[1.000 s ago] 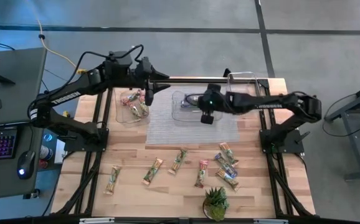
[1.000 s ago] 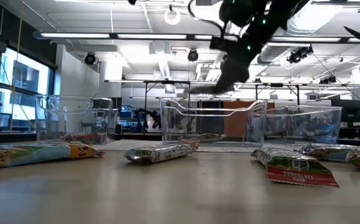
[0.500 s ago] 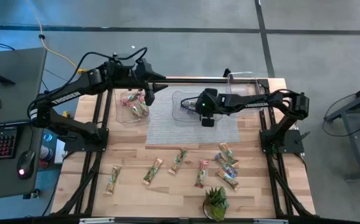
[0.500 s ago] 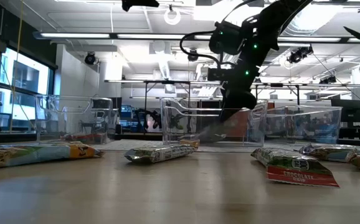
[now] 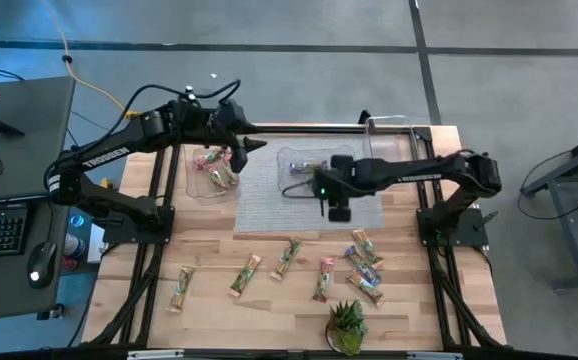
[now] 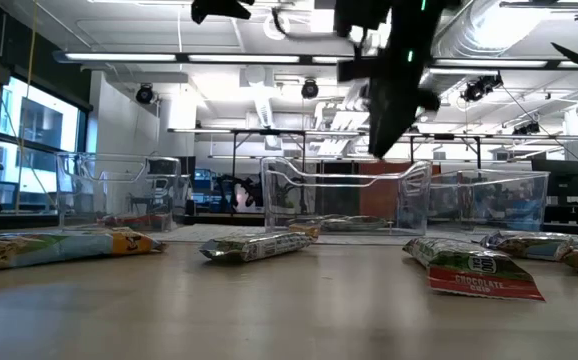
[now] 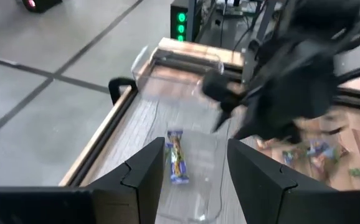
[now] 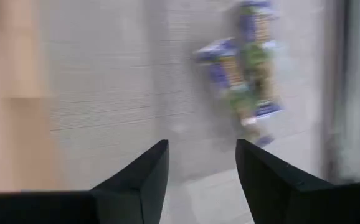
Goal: Pick and place Granola Bars by type
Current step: Put the blue granola bar into the middle transparent bin
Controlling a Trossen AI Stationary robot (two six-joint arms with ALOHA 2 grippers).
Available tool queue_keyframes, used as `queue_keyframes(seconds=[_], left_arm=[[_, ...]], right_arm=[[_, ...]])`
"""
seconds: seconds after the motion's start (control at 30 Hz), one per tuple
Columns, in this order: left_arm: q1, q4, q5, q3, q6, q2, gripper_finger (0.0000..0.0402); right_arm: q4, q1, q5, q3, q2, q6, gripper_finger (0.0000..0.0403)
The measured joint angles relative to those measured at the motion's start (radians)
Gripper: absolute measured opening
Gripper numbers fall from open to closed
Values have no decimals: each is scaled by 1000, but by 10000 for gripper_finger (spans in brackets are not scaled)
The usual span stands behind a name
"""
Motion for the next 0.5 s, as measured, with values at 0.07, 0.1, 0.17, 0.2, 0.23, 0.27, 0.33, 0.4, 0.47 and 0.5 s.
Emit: queue_keyframes(seconds=[0.07, 0.1, 0.17, 0.2, 0.23, 0.27, 0.33, 0.4, 0.47, 0.5], left_arm=[[0, -25, 6, 0, -7, 0, 168], [0, -38, 15, 0, -13, 0, 168], [0, -57, 44, 0, -15, 0, 168], [0, -67, 60, 0, -15, 0, 168], [0, -71, 74, 0, -15, 0, 168], [0, -72, 81, 0, -15, 0, 168], [0, -70, 93, 0, -15, 0, 168], [0, -70, 93, 0, -14, 0, 168], [0, -73, 92, 0, -2, 0, 168], [0, -74, 91, 0, 10, 0, 168]], right_arm=[[-110, 55, -63, 60, 0, 105, 167], [-142, 81, -96, 77, -1, 151, 166], [-179, 130, -180, 93, -2, 261, 166], [-179, 155, -223, 94, -2, 331, 166], [-174, 178, -259, 88, -1, 407, 167], [-170, 203, -288, 78, -1, 489, 167], [-176, 252, -320, 49, -1, 622, 167], [-191, 304, -328, 25, 0, 735, 167], [-186, 349, -328, -2, 0, 823, 167], [-181, 369, -326, -17, 0, 857, 167]])
